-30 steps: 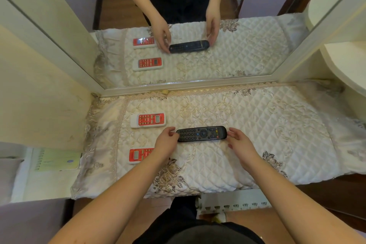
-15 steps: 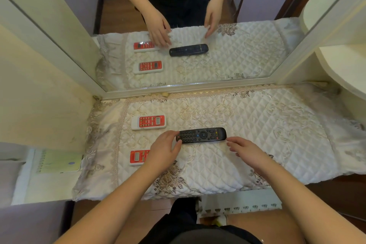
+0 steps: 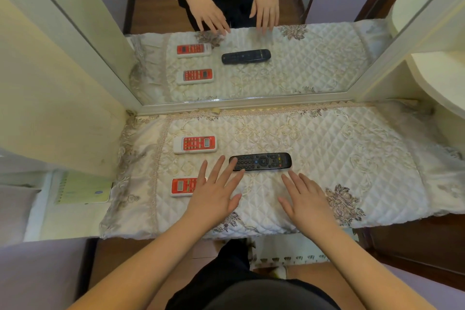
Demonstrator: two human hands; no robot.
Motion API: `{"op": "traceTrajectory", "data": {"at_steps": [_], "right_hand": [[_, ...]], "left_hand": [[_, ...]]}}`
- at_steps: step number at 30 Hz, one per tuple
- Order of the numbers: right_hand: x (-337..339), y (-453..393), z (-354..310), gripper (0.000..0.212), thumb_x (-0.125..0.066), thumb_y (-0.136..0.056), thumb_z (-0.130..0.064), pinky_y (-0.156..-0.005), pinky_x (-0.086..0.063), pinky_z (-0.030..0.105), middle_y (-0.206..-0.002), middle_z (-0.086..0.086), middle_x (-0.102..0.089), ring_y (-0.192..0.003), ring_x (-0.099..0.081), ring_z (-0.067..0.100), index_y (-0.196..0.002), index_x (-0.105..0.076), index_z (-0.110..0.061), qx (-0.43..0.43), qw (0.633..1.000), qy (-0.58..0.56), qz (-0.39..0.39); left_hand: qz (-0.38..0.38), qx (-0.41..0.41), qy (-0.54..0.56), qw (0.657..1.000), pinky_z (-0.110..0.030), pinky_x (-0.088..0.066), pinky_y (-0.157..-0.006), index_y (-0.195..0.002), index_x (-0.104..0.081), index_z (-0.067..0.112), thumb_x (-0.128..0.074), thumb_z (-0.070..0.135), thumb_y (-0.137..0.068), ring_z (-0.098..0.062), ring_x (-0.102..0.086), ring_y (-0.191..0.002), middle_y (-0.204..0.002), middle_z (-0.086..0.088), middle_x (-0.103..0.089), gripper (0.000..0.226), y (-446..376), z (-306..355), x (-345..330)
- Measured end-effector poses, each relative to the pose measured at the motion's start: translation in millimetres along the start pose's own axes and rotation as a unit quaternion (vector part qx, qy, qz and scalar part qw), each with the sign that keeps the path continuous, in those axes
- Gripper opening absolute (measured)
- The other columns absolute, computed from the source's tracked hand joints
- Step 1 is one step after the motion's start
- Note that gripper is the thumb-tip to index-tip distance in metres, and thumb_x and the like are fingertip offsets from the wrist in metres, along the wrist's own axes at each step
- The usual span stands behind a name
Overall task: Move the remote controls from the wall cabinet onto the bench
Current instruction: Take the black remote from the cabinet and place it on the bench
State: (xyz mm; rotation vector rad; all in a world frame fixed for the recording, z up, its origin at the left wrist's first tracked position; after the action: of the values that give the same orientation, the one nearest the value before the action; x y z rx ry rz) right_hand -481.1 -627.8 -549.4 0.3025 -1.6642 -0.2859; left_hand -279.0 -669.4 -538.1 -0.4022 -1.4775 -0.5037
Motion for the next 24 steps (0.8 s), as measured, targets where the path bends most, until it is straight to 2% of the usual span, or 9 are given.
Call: {"op": "traceTrajectory", "data": {"at_steps": [4,8,11,14,17,20,24], "right_hand": [[-2.7,7.0,-5.6,0.069,-0.012,-0.098,-0.053,-0.111,-0.023,0.049,-0.142,0.012,-0.049,-0.132,-0.044,0.037,-0.133,-0.055,-0.013,0.003,0.999,0.037,0.027],[-7.0,21.1,-6.7,0.068,-0.012,-0.098,-0.053,-0.111,-0.023,0.050,-0.144,0.013,-0.047,-0.134,-0.041,0.036,-0.134,-0.054,-0.014,0.007,0.999,0.039,0.027],[-6.4,38.6,-6.3,0.061,-0.023,-0.096,-0.051,-0.111,-0.021,0.051,-0.143,0.012,-0.048,-0.134,-0.041,0.037,-0.134,-0.054,-0.014,0.016,0.998,0.041,0.051],[-9.9,62.8,0.0,0.060,-0.030,-0.092,-0.051,-0.110,-0.019,0.054,-0.141,0.011,-0.051,-0.133,-0.042,0.037,-0.133,-0.055,-0.014,0.024,0.997,0.048,0.064],[-14.4,87.8,12.7,0.059,-0.034,-0.091,-0.050,-0.110,-0.020,0.054,-0.140,0.011,-0.052,-0.133,-0.042,0.037,-0.132,-0.056,-0.014,0.032,0.996,0.048,0.070],[-20.3,113.7,24.9,0.062,-0.027,-0.093,-0.054,-0.109,-0.021,0.053,-0.140,0.012,-0.052,-0.132,-0.044,0.037,-0.132,-0.055,-0.015,0.035,0.996,0.044,0.067],[-20.9,143.7,37.7,0.076,-0.005,-0.095,-0.059,-0.108,-0.031,0.054,-0.140,0.011,-0.052,-0.132,-0.044,0.036,-0.134,-0.053,-0.016,0.036,0.997,0.034,0.065]], "left_hand": [[-0.007,0.012,0.005,1.000,-0.057,-0.012,-0.115,-0.144,-0.044,0.022,-0.041,0.050,-0.093,-0.030,-0.025,-0.145,-0.155,-0.004,-0.034,0.058,10.5,8.8,-4.1],[-0.009,0.026,-0.003,1.000,-0.057,-0.012,-0.114,-0.144,-0.043,0.023,-0.041,0.051,-0.093,-0.030,-0.025,-0.144,-0.155,-0.004,-0.034,0.058,27.0,17.9,-2.2],[-0.007,0.032,-0.006,0.999,-0.059,-0.017,-0.113,-0.144,-0.044,0.026,-0.037,0.050,-0.094,-0.029,-0.025,-0.145,-0.154,-0.002,-0.036,0.056,42.0,28.5,3.0],[0.014,0.029,-0.017,0.999,-0.060,-0.015,-0.114,-0.144,-0.044,0.026,-0.037,0.047,-0.095,-0.025,-0.024,-0.146,-0.154,-0.001,-0.036,0.053,56.4,53.6,16.1],[0.025,0.076,-0.020,0.997,-0.058,-0.013,-0.115,-0.144,-0.044,0.025,-0.034,0.048,-0.095,-0.026,-0.024,-0.146,-0.154,-0.002,-0.037,0.055,75.2,79.4,26.9],[0.023,0.104,-0.024,0.994,-0.057,-0.015,-0.115,-0.144,-0.044,0.023,-0.032,0.051,-0.095,-0.027,-0.024,-0.146,-0.153,-0.005,-0.038,0.057,99.2,102.5,29.7],[0.012,0.129,-0.044,0.991,-0.053,-0.007,-0.117,-0.147,-0.038,0.025,-0.030,0.053,-0.096,-0.025,-0.018,-0.147,-0.157,-0.003,-0.031,0.059,130.1,118.2,34.6]]}}
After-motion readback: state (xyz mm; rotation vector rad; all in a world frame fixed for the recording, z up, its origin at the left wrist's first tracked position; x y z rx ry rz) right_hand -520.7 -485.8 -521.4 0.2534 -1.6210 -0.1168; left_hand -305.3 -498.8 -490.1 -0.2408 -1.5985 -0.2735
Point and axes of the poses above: each hand's wrist, its own y-axis away from the middle knuckle, its own x-axis out of the back of the hand, z = x × y, the point moved 8 cm from there along -y, towards the middle knuckle
